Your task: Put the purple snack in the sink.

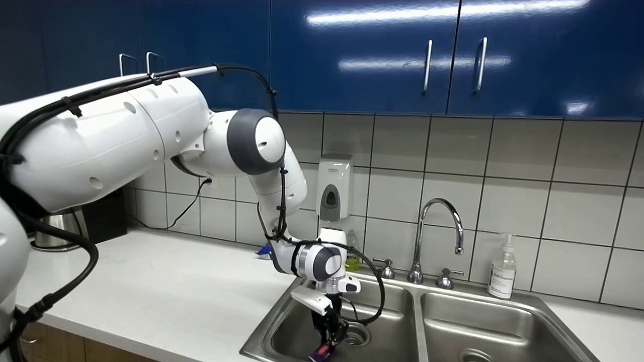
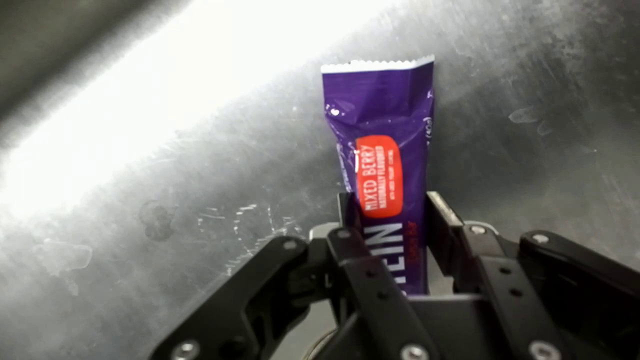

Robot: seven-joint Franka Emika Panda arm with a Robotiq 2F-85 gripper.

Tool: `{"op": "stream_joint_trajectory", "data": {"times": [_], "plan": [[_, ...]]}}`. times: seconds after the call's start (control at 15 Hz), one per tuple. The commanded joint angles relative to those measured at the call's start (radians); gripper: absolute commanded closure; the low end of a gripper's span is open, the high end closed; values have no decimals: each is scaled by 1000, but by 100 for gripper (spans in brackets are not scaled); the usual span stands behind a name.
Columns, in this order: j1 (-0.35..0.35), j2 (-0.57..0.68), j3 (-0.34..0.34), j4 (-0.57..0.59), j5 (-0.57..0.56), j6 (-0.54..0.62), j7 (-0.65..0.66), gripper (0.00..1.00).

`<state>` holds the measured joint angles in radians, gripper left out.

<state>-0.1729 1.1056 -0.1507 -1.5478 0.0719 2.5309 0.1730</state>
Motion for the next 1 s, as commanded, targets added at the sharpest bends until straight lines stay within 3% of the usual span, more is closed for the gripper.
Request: {"op": "stream_joint_trajectory", "data": {"times": [0.0, 0.13, 0.2, 0.27, 0.6, 0.93], "plan": [[-12, 13, 13, 35, 3, -41, -28, 88], [-11, 15, 15, 34, 4, -43, -28, 88], [-8, 11, 15, 29, 3, -43, -27, 38], [-8, 8, 16, 25, 2, -43, -30, 37], [6, -38, 14, -17, -3, -30, -33, 1], [26, -151, 7, -125, -6, -11, -33, 0]]}}
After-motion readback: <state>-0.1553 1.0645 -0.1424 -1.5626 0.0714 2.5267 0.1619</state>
